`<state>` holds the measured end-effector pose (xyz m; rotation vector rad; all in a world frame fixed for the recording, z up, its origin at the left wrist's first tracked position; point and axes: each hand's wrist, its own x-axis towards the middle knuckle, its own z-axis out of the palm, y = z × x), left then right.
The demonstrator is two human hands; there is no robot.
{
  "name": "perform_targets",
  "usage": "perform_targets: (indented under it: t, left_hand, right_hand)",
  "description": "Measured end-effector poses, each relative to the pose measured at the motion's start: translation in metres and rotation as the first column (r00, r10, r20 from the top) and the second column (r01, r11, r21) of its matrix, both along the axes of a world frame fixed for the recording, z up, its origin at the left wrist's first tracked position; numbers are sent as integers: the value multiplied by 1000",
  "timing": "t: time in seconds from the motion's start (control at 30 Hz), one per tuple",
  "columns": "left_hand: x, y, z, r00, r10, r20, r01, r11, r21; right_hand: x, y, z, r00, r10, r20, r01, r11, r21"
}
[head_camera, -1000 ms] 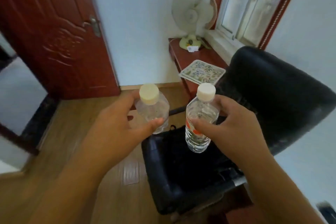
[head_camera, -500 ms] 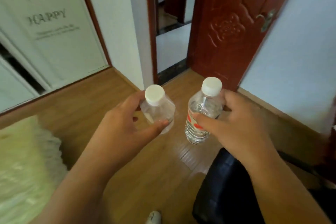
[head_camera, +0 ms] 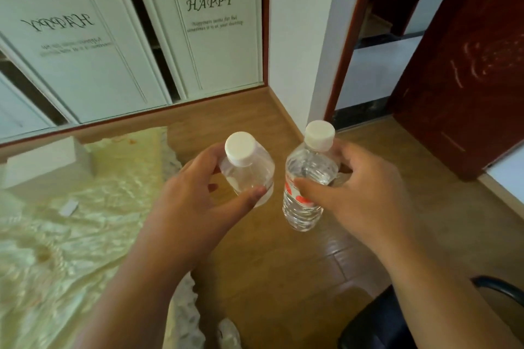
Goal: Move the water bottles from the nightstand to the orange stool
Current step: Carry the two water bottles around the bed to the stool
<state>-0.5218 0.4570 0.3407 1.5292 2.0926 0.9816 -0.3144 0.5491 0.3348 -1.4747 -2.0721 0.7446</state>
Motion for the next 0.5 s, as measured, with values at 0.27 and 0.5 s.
perform_targets:
  t: [0.27, 0.5]
  left_hand:
    - [-53, 13, 8, 999, -34, 11, 34, 999, 40]
    - [-110, 28, 8, 997, -76, 24, 73, 992, 100]
  right_hand:
    - [-48, 5, 19, 999, -38, 6, 37, 997, 65]
    - [-103, 10, 21, 999, -49, 1, 48, 995, 86]
